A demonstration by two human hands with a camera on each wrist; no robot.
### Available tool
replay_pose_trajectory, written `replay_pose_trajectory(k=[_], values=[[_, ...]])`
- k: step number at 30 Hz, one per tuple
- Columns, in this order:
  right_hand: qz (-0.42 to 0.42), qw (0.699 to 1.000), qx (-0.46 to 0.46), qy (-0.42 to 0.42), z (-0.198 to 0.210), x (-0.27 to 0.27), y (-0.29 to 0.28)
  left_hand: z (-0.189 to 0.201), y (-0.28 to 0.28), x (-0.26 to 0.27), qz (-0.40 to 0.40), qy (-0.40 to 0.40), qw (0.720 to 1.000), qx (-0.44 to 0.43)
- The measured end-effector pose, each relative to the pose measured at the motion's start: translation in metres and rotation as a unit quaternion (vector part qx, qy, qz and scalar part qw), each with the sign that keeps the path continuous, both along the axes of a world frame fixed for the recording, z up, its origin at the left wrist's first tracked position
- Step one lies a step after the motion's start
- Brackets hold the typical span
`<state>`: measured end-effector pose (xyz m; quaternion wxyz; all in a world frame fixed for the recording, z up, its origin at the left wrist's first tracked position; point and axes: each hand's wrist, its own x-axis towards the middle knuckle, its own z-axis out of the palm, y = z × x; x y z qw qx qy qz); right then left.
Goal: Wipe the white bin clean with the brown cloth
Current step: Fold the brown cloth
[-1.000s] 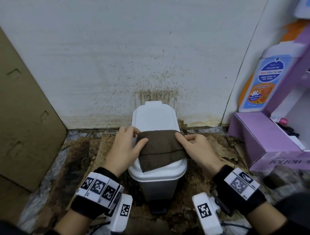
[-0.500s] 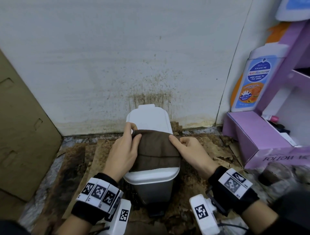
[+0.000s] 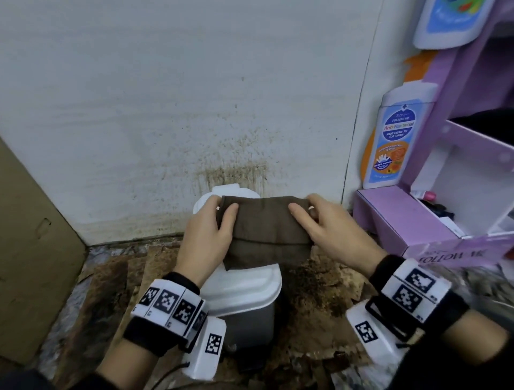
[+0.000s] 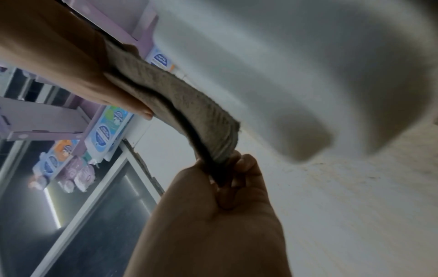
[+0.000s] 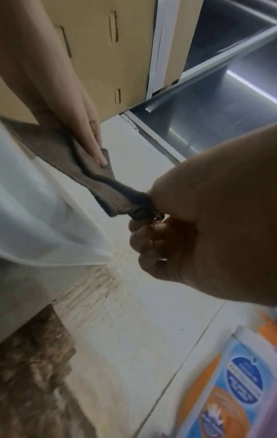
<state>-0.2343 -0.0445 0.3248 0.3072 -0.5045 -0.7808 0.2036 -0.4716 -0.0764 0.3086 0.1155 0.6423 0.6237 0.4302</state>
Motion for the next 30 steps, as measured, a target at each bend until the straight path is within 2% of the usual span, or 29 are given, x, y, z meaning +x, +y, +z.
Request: replay_pose_trajectory(k=[8, 14, 22, 30], values=[[-0.065, 0.991, 0.102, -0.049, 0.076, 0.105, 0.005, 0.067, 0.038, 0.095, -0.109, -0.044, 0.990, 0.075], [-0.142, 0.986, 0.090, -0.018, 0.085, 0.196, -0.019, 0.086, 0.061, 0.186, -0.186, -0.005, 0.978, 0.093], [-0.252, 0.966, 0.059, 0.020, 0.032, 0.301, -0.065, 0.048, 0.077, 0.308, -0.312, 0.010, 0.949, 0.053], [-0.367, 0.927, 0.010, 0.070, -0.059, 0.380, -0.114, -0.026, 0.077, 0.420, -0.415, 0.017, 0.910, -0.020]])
